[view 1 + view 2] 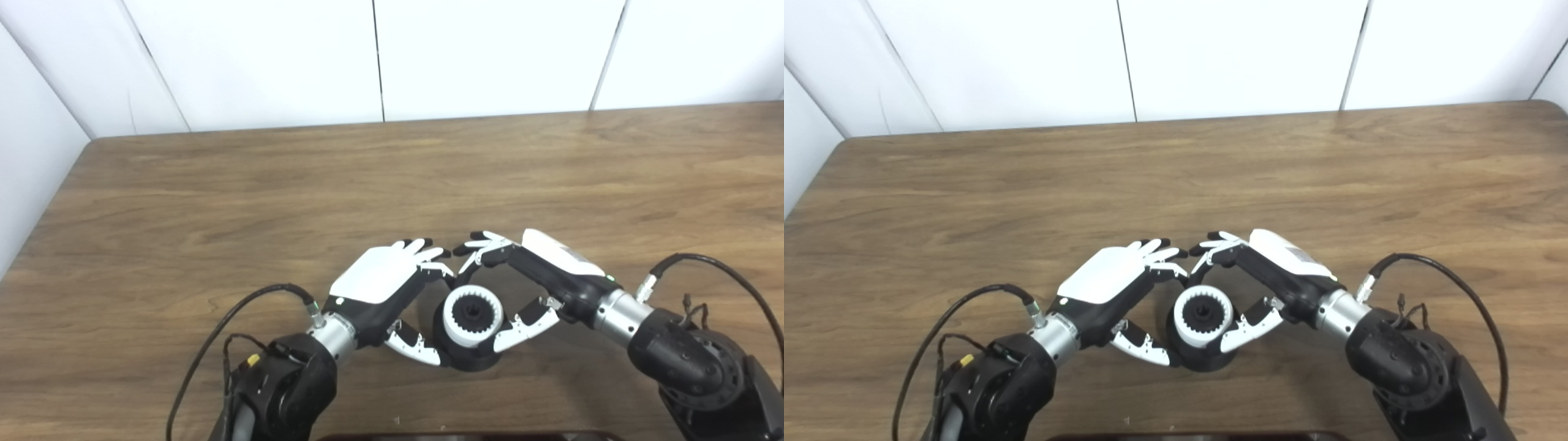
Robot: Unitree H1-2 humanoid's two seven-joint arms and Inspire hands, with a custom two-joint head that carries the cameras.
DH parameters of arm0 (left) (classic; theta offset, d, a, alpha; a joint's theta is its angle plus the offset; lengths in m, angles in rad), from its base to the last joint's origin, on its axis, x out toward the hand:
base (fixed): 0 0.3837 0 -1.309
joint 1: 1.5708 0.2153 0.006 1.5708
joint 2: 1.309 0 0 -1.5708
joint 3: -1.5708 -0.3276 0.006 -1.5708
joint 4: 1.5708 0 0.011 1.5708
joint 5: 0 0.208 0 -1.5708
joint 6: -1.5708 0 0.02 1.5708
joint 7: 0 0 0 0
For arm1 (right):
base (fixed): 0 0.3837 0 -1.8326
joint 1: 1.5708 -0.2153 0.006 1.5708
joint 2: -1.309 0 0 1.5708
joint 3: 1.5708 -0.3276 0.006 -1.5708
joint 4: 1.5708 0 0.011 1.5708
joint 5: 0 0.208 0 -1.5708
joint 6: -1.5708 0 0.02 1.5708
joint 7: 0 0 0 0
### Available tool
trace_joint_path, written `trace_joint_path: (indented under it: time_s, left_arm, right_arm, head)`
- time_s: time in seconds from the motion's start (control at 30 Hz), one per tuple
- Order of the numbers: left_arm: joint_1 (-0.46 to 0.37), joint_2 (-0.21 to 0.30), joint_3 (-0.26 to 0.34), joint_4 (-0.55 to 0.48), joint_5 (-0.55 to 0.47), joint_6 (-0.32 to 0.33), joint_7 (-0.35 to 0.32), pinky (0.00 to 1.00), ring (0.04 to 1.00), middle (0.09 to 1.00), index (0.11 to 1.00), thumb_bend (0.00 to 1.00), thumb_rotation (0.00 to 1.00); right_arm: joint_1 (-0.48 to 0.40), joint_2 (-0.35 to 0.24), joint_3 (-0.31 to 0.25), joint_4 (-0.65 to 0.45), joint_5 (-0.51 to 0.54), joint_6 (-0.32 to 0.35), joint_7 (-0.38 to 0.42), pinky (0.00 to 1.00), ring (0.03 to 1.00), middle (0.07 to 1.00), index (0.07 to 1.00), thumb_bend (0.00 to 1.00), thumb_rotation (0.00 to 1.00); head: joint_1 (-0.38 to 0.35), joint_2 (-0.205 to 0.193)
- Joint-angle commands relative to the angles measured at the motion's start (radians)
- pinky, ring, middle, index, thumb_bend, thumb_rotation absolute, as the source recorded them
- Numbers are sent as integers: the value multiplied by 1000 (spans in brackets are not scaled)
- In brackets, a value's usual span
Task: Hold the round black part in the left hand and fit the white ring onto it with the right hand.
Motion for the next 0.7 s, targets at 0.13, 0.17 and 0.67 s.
trace_joint_path:
  time_s: [0.13,0.17,0.67]
  left_arm:
    - [-27,-3,4,-38,16,-6,10,1000,1000,949,716,892,250]
    - [-26,-3,5,-37,17,-6,12,1000,1000,948,716,892,250]
    - [-17,8,14,-24,19,-22,34,1000,1000,943,780,954,291]
  right_arm:
    - [-21,-12,-11,-11,-2,-15,-3,814,968,872,639,803,301]
    - [-21,-13,-12,-9,-1,-19,-5,815,967,873,661,841,321]
    - [-16,-3,-26,-4,-5,-8,-15,838,968,904,766,935,390]
  head:
    - [2,1]
    - [3,-1]
    - [4,0]
